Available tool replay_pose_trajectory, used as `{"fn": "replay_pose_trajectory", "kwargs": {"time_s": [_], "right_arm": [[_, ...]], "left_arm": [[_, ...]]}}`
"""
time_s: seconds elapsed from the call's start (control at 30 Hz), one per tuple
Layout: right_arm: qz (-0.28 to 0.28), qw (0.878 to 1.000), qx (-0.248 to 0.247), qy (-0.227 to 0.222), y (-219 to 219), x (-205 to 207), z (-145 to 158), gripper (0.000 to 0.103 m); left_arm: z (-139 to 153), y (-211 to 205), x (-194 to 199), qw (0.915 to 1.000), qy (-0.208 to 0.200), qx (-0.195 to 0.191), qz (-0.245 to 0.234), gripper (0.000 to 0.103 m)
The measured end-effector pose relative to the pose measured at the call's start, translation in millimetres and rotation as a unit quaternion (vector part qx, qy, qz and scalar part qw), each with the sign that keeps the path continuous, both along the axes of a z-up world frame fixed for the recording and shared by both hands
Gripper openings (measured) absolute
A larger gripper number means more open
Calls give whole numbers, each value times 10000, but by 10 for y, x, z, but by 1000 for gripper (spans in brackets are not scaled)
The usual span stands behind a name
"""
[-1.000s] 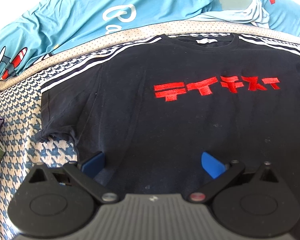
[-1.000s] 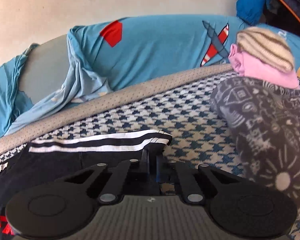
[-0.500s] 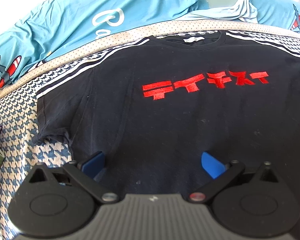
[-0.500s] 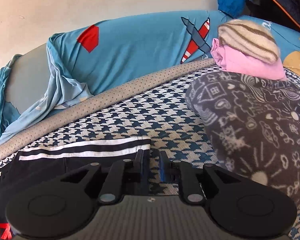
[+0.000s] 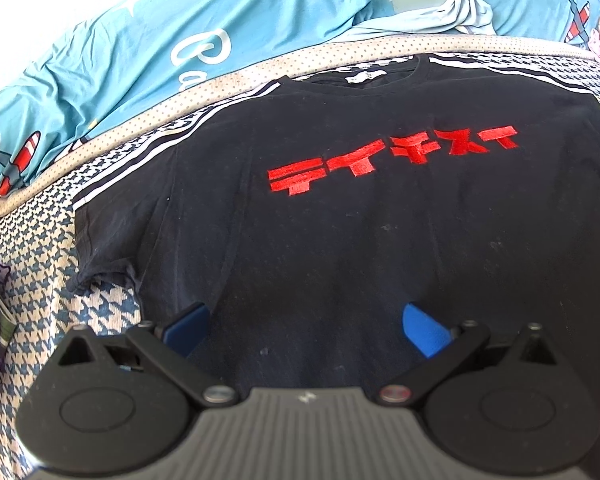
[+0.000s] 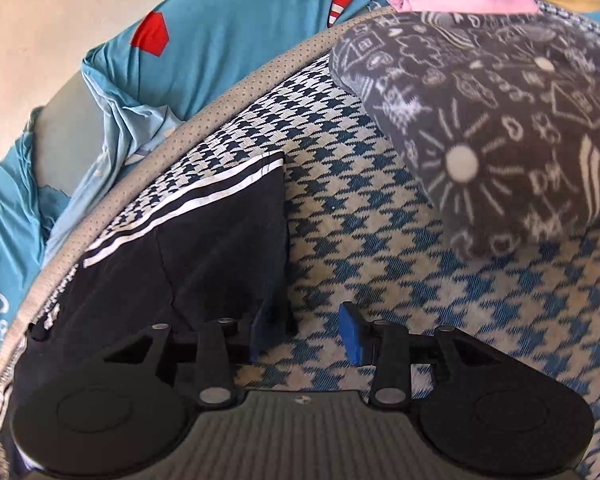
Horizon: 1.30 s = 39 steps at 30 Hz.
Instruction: Fold clothes
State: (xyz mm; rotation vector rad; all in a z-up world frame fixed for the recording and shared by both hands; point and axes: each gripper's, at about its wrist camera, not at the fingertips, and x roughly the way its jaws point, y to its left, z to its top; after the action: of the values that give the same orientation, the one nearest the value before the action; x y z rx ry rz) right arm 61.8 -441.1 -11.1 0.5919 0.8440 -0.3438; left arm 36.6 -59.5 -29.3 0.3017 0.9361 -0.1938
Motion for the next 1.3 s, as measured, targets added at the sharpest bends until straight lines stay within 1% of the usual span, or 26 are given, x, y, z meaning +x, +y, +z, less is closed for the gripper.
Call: {"fn": "replay_pose_trajectory", "kwargs": {"time_s": [0.37, 0.5, 0.57, 0.63, 0.73, 0.93, 1.07, 1.2, 1.23, 1.27, 1.3], "right_arm": [[-18, 9990, 415, -170, 110, 0, -51, 38], [-77, 9995, 178, -232, 184, 52, -63, 38], [-95, 9996, -14, -257, 233, 72, -68, 33], [-127, 9994, -204, -255, 268, 87, -77, 21], [-148, 9986, -454, -226, 287, 91, -65, 7], [-231, 9918, -1245, -184, 341, 43, 71, 5], [-265, 9912, -1293, 70, 323, 77, 12, 4], [-371, 9913, -1254, 119, 313, 86, 49, 6], [-425, 9914, -1238, 74, 310, 67, 77, 11], [-479, 9913, -1223, 29, 306, 48, 104, 13], [-509, 9913, -1211, -28, 306, 31, 130, 17]], "left_arm": [[-14, 16, -1, 10000, 26, -5, 34, 103], [-17, 20, 7, 10000, 39, -24, 41, 103], [-22, 27, 9, 10000, 52, -46, 55, 103], [-23, 35, 8, 9999, 68, -62, 68, 103], [-20, 46, 4, 9999, 94, -78, 86, 103], [-5, 88, -24, 9999, 64, -67, 136, 103], [46, 210, -14, 9994, -57, -125, 309, 103], [104, 404, 41, 9976, -164, -307, 606, 103], [110, 443, 57, 9970, -203, -323, 677, 103], [115, 482, 82, 9963, -238, -330, 762, 103], [114, 506, 105, 9957, -243, -337, 829, 103]]}}
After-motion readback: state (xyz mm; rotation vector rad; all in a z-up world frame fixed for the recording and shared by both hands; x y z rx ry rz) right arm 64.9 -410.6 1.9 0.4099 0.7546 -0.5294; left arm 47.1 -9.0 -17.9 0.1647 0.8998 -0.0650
